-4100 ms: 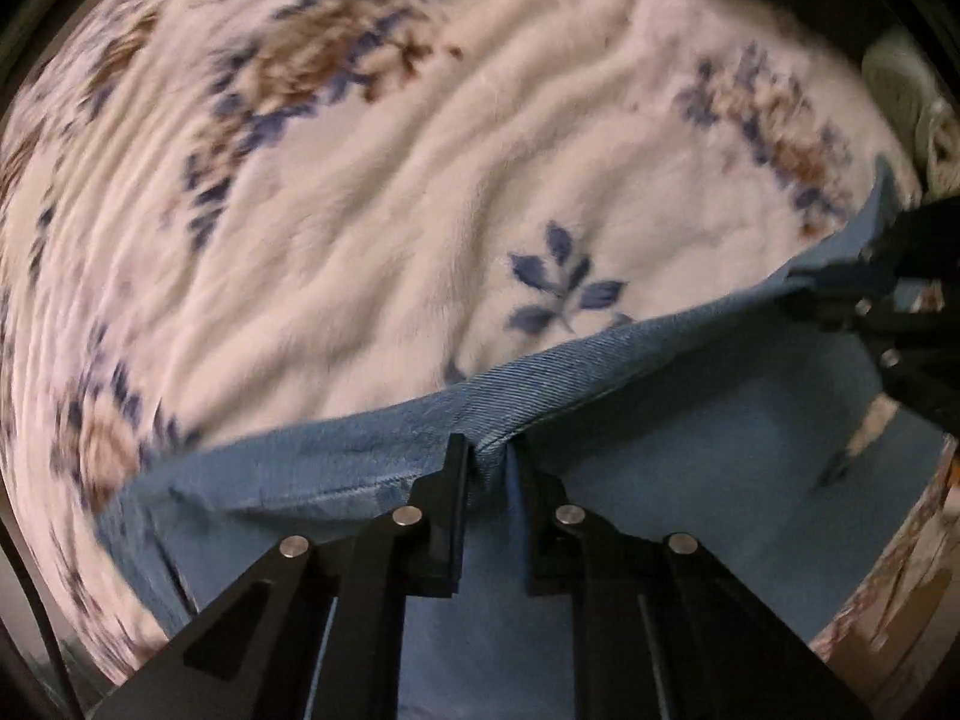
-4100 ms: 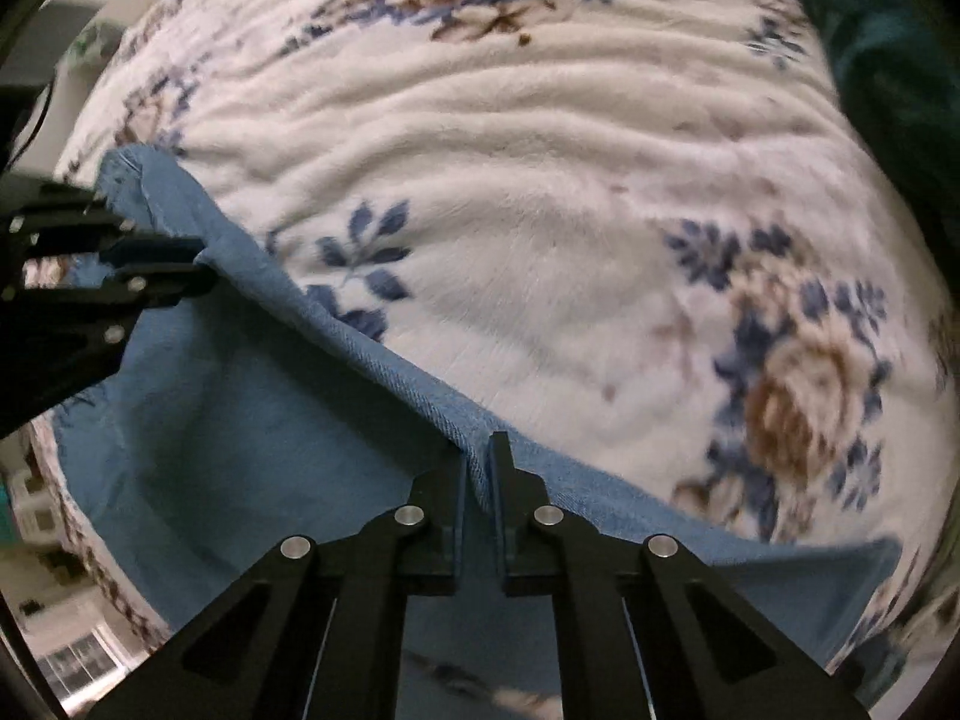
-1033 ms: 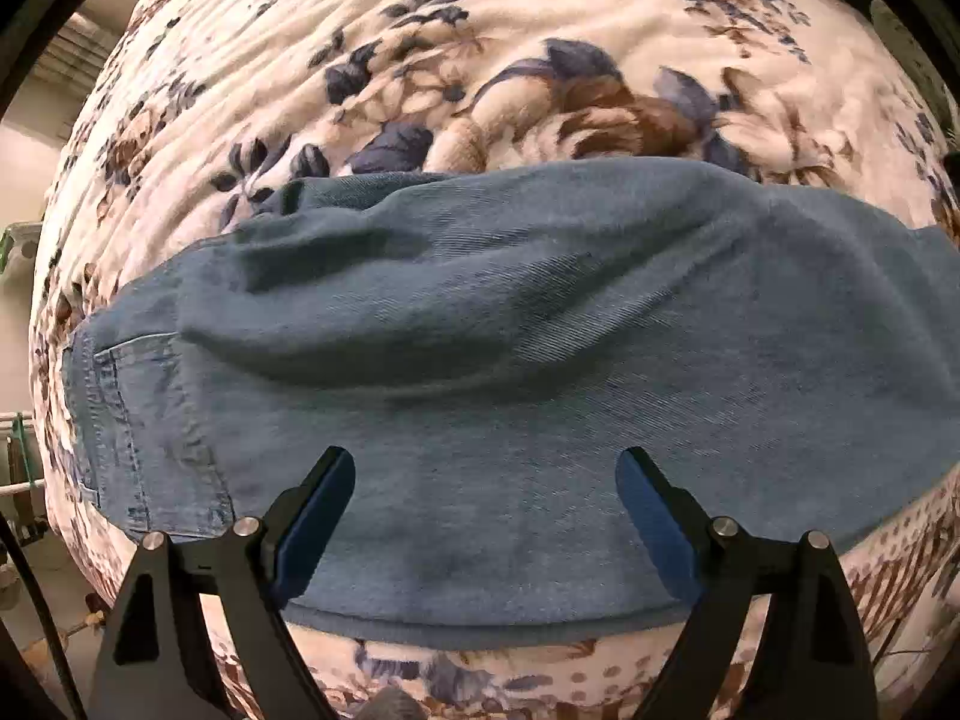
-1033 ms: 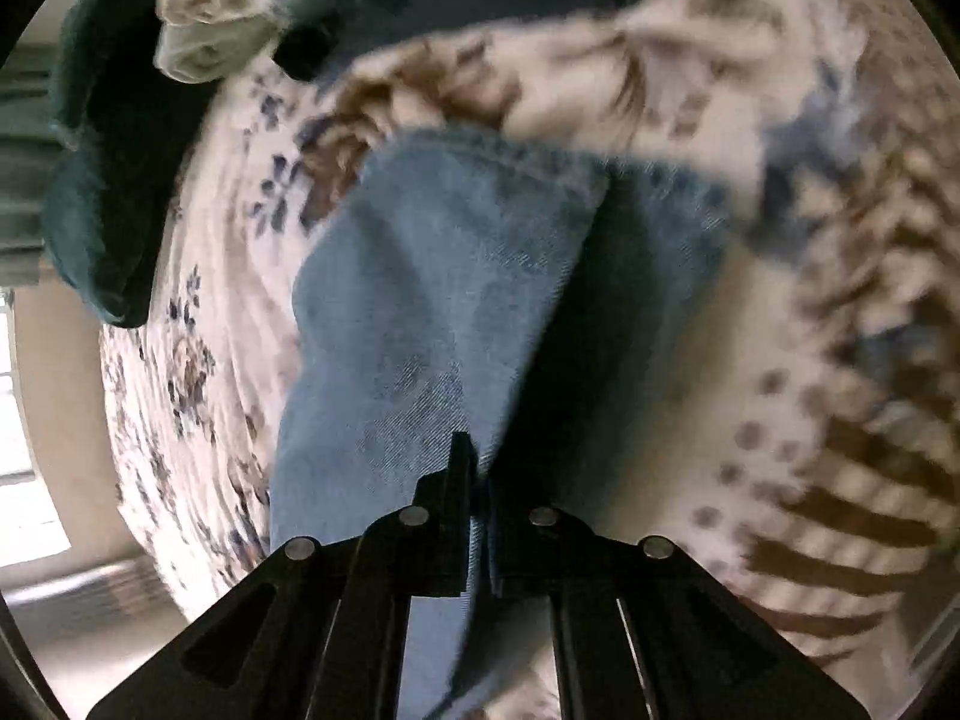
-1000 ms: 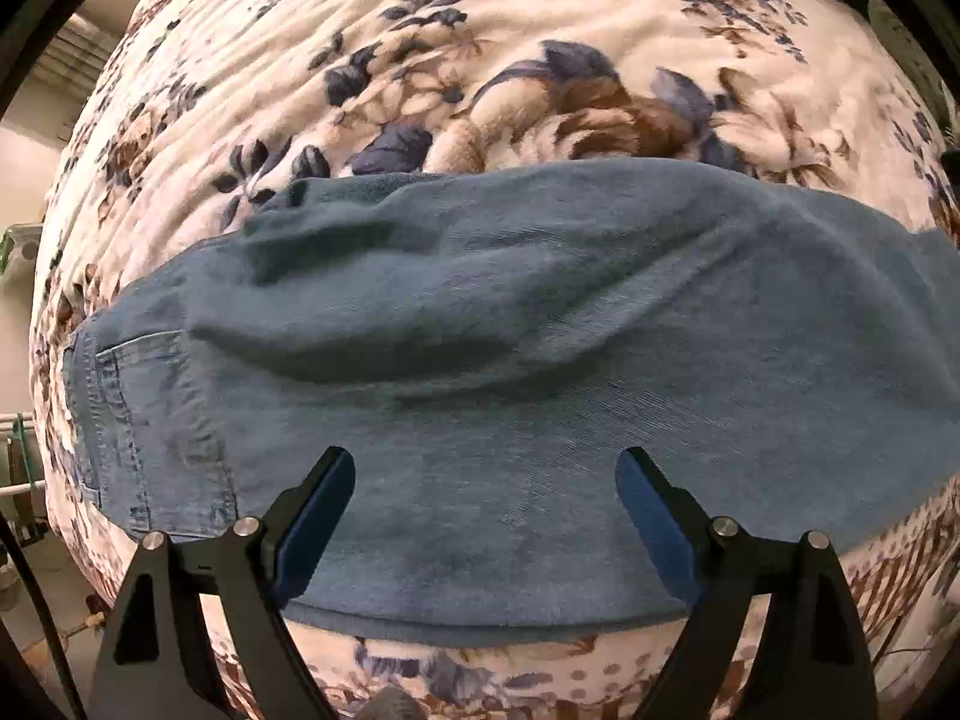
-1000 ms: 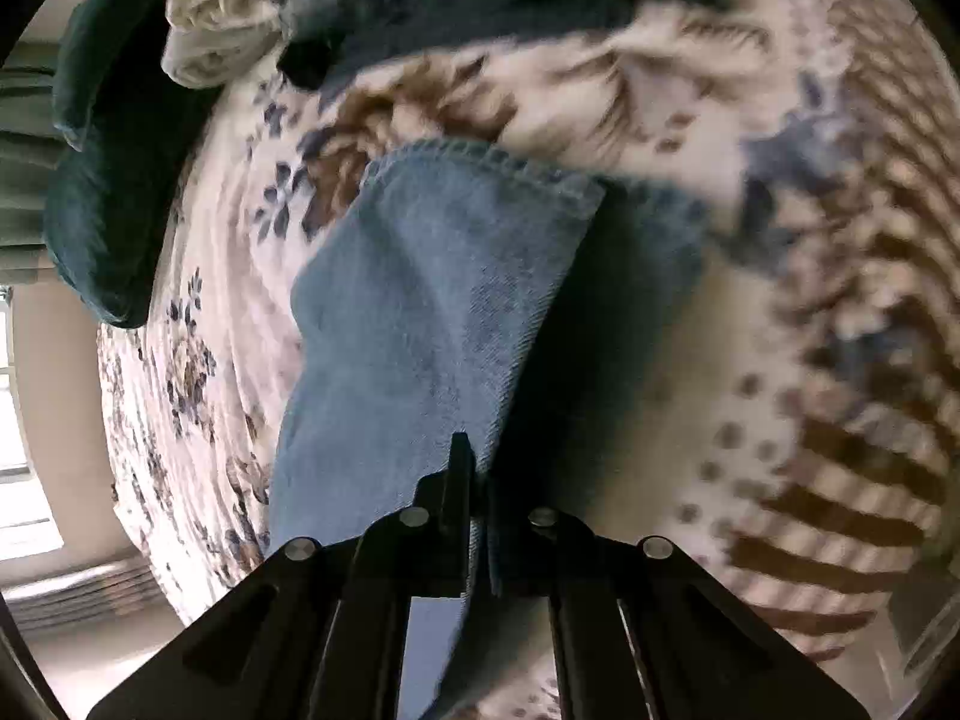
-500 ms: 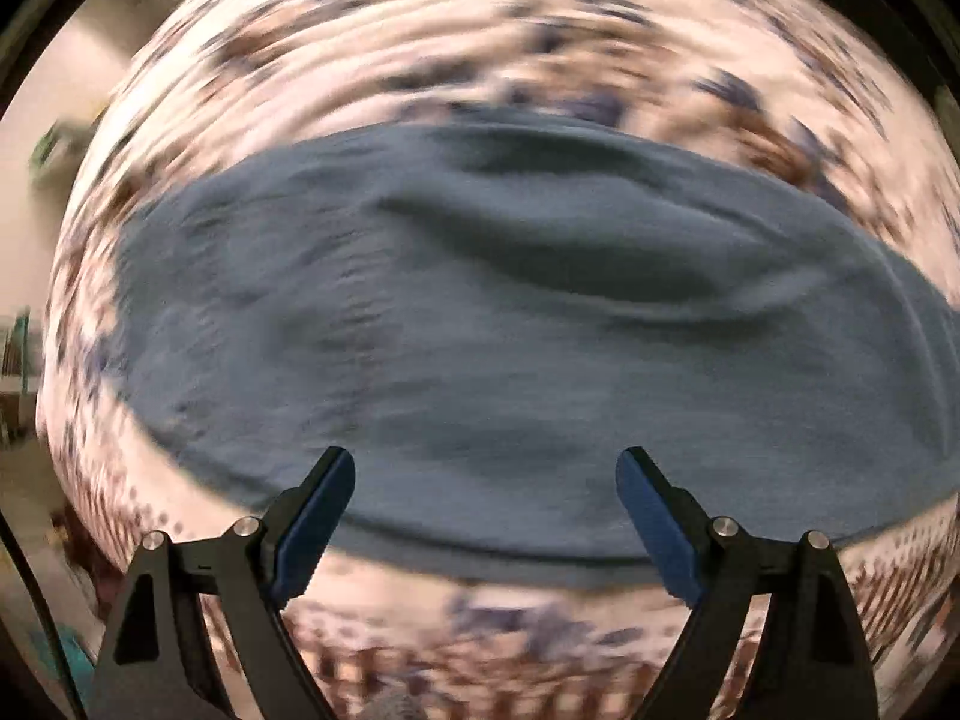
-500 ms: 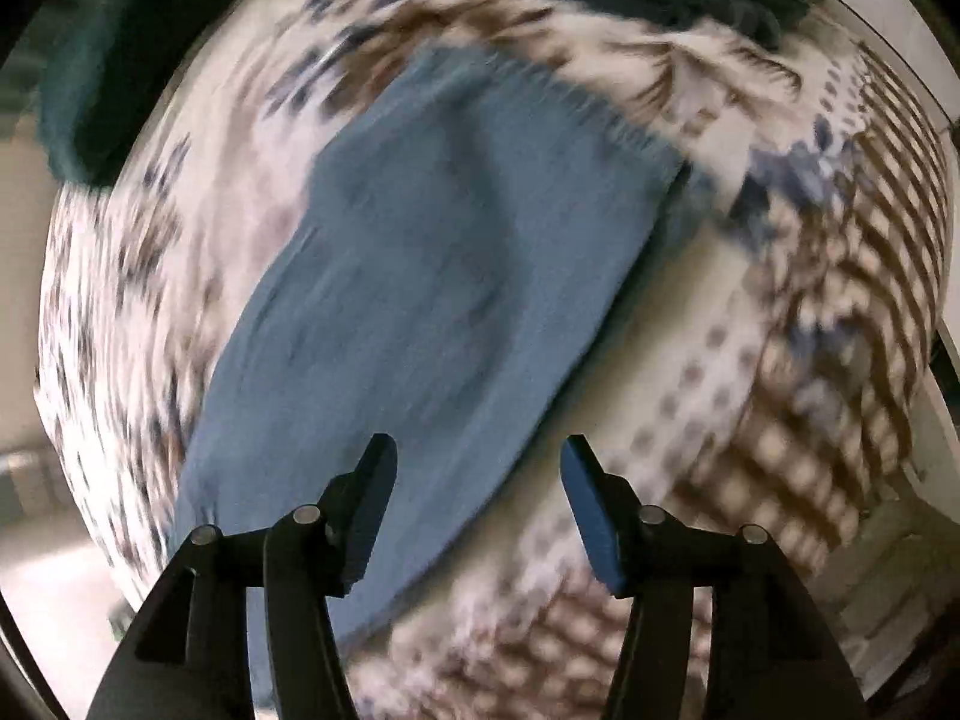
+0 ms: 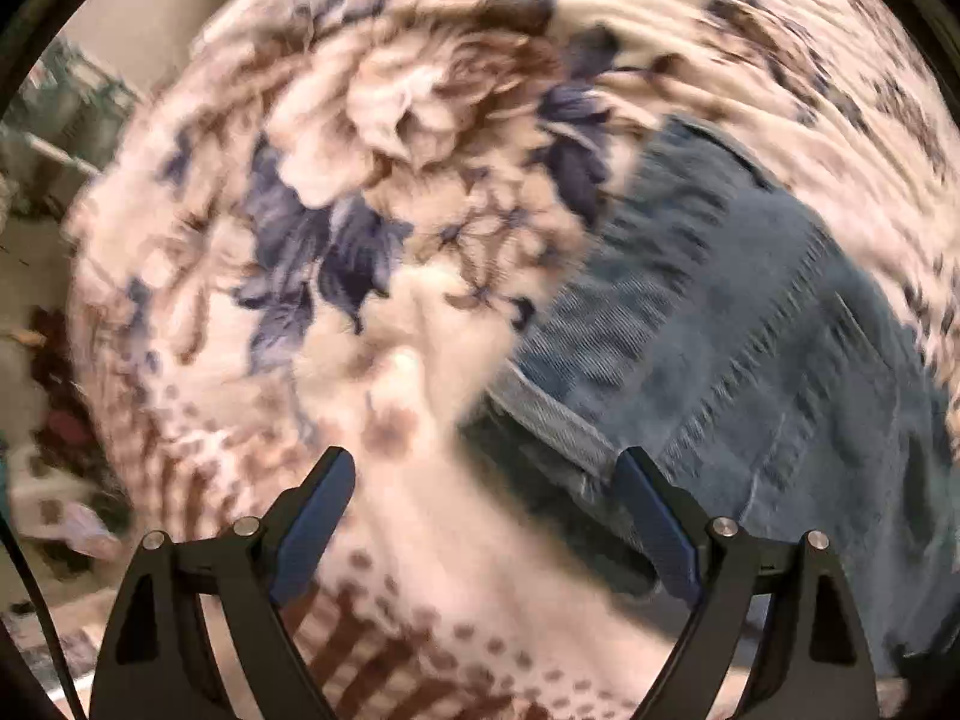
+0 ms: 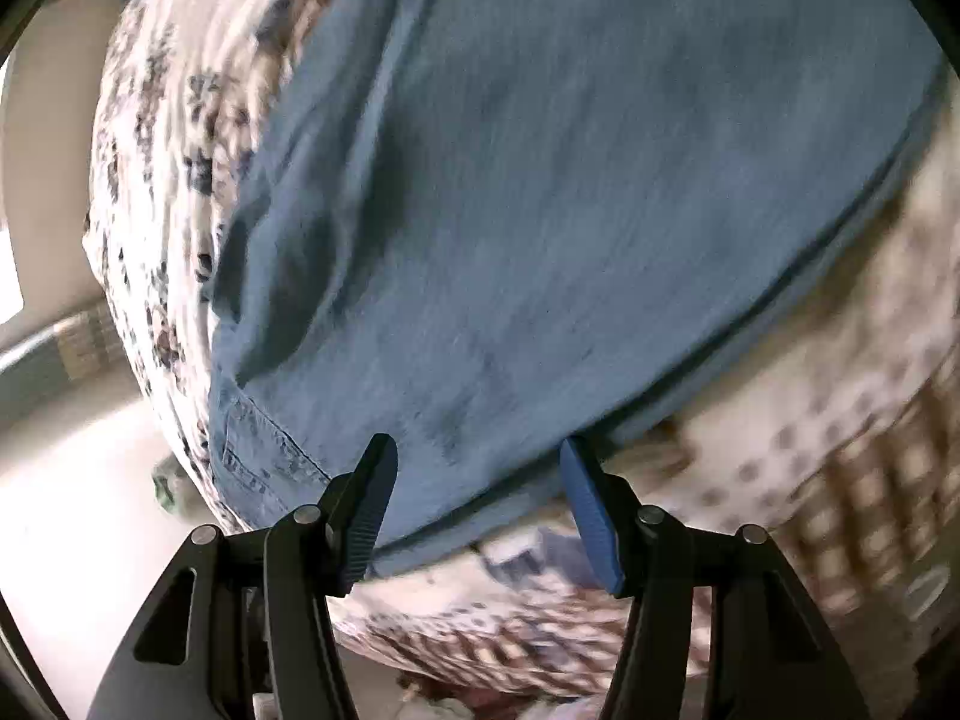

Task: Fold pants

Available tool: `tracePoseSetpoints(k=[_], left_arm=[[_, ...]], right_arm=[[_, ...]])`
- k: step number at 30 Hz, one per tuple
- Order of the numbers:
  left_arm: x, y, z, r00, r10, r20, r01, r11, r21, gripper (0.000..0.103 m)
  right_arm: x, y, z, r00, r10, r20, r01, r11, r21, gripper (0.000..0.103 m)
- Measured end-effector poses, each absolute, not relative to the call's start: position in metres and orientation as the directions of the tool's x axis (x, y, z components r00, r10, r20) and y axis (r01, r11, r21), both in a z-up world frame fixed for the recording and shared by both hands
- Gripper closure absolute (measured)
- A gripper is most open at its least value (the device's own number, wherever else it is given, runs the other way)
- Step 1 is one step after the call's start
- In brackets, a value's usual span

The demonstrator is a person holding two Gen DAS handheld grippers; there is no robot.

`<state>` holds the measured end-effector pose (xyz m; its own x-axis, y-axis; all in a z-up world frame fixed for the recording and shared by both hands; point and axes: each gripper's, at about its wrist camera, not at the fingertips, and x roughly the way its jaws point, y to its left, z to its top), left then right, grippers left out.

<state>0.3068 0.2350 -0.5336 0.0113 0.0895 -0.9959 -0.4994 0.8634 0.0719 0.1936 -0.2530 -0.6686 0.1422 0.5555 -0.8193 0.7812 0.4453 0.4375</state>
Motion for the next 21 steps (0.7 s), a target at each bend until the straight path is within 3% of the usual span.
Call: tracePoseSetpoints(k=[2,5,6,7,8,12,17,21], left_arm=[[0.313,0.253,-0.548,0.024,-0.002,-1.0,-0.532,0.846,-0.014,0.014],[0.319,0.259,-0.559,0.063,-0.07,-0.996,-0.544,0.834,-0.093,0.016],[0.321,0.263,-0.56,0.083,-0.077,-0.994,-0.54,0.834,-0.109,0.027],[0.322,0.262,-0.558,0.123,-0.088,-0.988,-0.529,0.837,-0.14,0.049],[0.322,0.26,-0.557,0.139,-0.101,-0.985,-0.518,0.841,-0.159,0.059],[0.322,0.248,-0.539,0.178,-0.051,-0.983,-0.459,0.879,-0.128,0.086],[0.301,0.257,-0.522,0.194,-0.043,-0.98,-0.458,0.88,-0.129,0.087],[0.303,0.248,-0.537,0.155,-0.041,-0.987,-0.443,0.89,-0.106,0.087]], right_arm=[[0.196,-0.239,-0.677,0.166,0.55,-0.818,0.797,0.414,0.44,0.046],[0.196,-0.228,-0.686,0.18,0.505,-0.844,0.806,0.415,0.421,0.065],[0.194,-0.224,-0.687,0.172,0.47,-0.866,0.815,0.425,0.393,0.08],[0.191,-0.23,-0.688,0.167,0.455,-0.875,0.821,0.427,0.379,0.089],[0.19,-0.228,-0.688,0.151,0.429,-0.891,0.827,0.439,0.352,0.099],[0.183,-0.214,-0.664,0.159,0.363,-0.918,0.793,0.507,0.337,0.1],[0.174,-0.209,-0.638,0.158,0.355,-0.921,0.771,0.538,0.34,0.101],[0.178,-0.204,-0.655,0.078,0.35,-0.934,0.745,0.602,0.288,0.1]])
